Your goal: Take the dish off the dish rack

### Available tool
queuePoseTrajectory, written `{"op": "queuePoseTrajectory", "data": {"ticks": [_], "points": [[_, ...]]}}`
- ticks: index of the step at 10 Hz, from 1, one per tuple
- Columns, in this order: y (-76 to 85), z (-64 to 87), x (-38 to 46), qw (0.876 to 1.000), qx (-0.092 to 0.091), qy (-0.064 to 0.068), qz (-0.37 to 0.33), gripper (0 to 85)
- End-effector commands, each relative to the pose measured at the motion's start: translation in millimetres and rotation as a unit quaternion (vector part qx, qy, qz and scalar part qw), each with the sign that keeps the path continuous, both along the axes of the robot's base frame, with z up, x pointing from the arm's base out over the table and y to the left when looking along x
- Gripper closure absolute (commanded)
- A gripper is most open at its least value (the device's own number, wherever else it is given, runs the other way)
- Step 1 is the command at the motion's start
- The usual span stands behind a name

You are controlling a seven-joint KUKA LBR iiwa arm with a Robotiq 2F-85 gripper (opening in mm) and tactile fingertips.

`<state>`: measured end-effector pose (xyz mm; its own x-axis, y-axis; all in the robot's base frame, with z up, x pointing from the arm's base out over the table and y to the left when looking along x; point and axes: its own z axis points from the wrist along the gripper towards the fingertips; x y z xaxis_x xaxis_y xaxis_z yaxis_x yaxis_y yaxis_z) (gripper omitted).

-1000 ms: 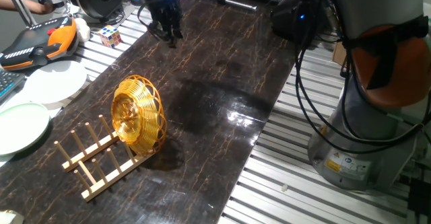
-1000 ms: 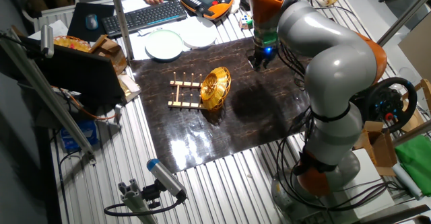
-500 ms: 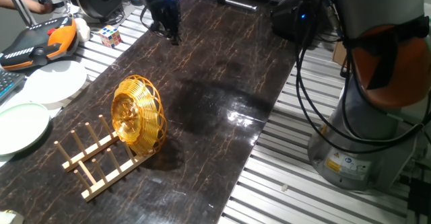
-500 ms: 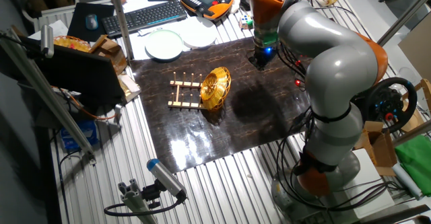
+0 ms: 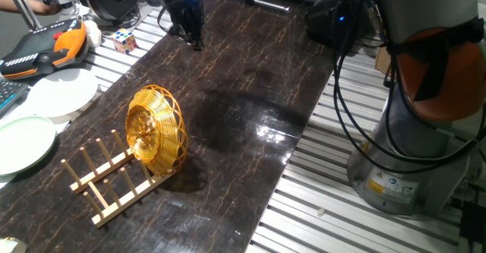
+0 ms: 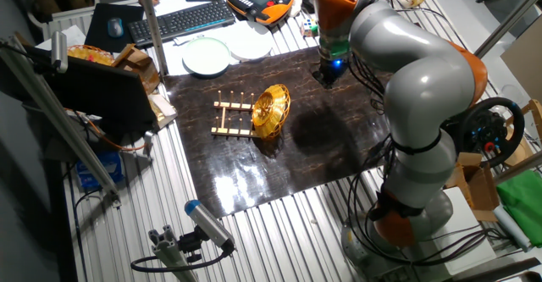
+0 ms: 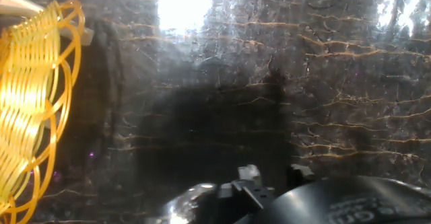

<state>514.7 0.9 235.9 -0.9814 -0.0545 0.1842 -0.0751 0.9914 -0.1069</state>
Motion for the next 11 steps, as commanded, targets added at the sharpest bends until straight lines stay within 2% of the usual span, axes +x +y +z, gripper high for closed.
{"op": "queuePoseTrajectory", "data": {"ticks": [1,2,4,6,7,9,11], "points": [[-0.1,0.1,0.2,1.000,-0.004,-0.002,-0.024,84.3],[-0.2,0.3,0.4,0.999,-0.004,-0.002,-0.037,84.3],[-0.3,3.8,1.2,0.999,0.004,0.006,-0.031,84.3],[-0.5,2.4,1.1,0.999,0.020,-0.003,-0.040,84.3],[-0.5,2.4,1.1,0.998,0.029,-0.001,-0.049,84.3],[-0.5,2.4,1.1,0.993,0.082,0.017,-0.080,84.3],[-0.5,2.4,1.1,0.982,0.148,0.018,-0.114,84.3]]}}
